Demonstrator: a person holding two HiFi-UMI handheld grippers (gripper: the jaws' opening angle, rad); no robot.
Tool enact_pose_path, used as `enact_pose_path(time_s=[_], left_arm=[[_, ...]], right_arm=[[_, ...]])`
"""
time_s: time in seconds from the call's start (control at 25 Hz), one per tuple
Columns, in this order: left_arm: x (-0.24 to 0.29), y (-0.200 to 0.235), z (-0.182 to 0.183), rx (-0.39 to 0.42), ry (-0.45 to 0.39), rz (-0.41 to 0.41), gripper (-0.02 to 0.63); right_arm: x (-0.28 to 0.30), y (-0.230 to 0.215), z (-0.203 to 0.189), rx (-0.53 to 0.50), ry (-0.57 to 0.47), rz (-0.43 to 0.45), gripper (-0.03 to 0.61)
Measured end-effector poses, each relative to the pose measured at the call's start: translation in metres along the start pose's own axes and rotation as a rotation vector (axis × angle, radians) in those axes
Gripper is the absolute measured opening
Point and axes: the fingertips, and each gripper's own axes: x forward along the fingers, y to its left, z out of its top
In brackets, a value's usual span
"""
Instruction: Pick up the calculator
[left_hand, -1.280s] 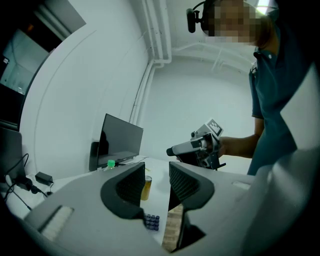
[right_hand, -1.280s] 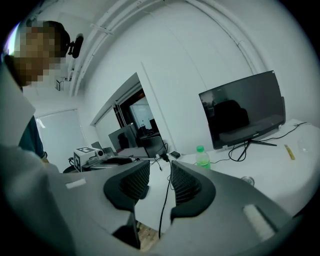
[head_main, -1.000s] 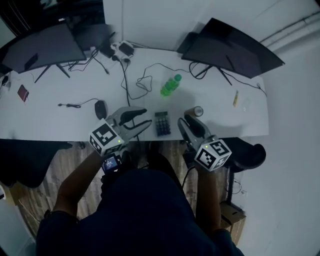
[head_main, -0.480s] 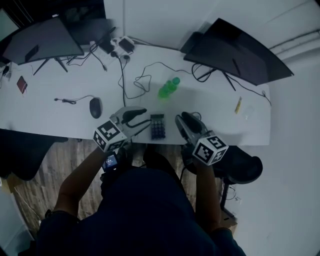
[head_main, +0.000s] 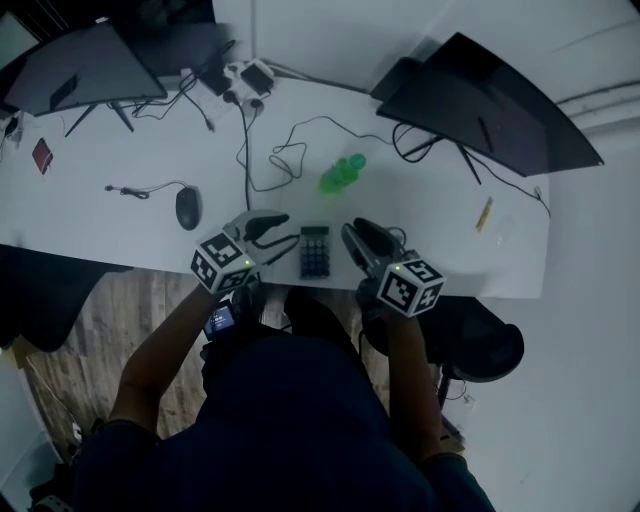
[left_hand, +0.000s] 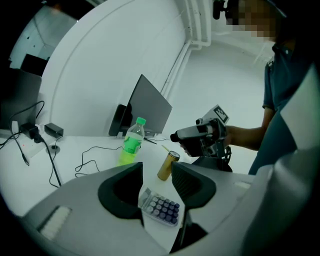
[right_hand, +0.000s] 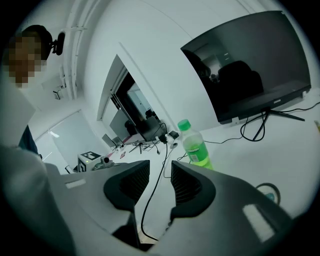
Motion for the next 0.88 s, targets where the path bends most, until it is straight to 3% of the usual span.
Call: enact_pose_path(time_s=[0.88], left_arm=[[0.025, 0.019, -0.068, -0.152, 0.108, 0.008, 0.178]], right_arm=[[0.031, -0.039, -0.063, 0.167, 0.127, -0.002, 0.115]])
